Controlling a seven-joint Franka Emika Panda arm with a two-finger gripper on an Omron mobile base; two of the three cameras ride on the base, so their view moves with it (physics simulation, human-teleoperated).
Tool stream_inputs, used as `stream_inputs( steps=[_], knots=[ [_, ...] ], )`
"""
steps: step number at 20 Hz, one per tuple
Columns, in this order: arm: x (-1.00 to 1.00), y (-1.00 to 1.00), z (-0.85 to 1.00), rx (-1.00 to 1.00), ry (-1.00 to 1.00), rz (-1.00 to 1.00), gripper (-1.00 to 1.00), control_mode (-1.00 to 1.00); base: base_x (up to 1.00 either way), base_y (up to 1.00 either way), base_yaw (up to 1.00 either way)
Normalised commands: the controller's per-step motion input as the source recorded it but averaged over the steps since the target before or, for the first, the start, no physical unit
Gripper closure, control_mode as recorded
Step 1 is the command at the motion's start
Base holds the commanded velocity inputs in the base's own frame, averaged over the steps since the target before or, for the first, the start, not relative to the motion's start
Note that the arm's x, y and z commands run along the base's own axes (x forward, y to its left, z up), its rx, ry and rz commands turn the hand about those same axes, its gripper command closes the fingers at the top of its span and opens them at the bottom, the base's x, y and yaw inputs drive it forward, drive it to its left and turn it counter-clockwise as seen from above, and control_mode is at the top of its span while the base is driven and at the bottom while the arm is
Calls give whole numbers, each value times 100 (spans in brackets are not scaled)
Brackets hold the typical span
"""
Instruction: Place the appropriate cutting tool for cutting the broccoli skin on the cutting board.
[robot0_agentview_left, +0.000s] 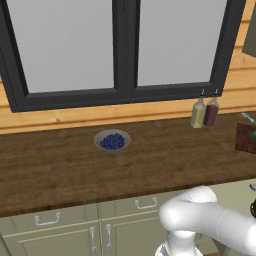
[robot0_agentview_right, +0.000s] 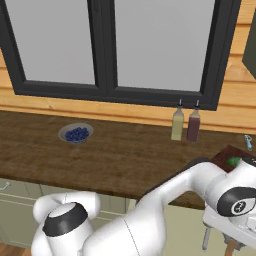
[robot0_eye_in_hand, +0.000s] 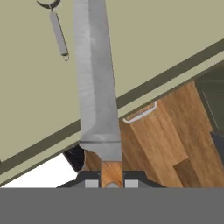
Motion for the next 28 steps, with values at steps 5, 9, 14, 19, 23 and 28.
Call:
stream_inputs(
  steps=[5, 9, 14, 19, 23, 28],
  knots=[
    [66, 3, 29, 0, -14, 0, 100, -100, 0, 0, 0],
    [99, 6, 0, 0, -9, 0, 100, -100, 0, 0, 0],
    [92, 0, 1, 0, -5, 0, 100, -100, 0, 0, 0],
    [91, 3, -1, 0, -5, 0, 100, -100, 0, 0, 0],
    [63, 2, -17, 0, -17, 0, 100, -100, 0, 0, 0],
    [77, 0, -8, 0, -14, 0, 100, -100, 0, 0, 0]
  ],
)
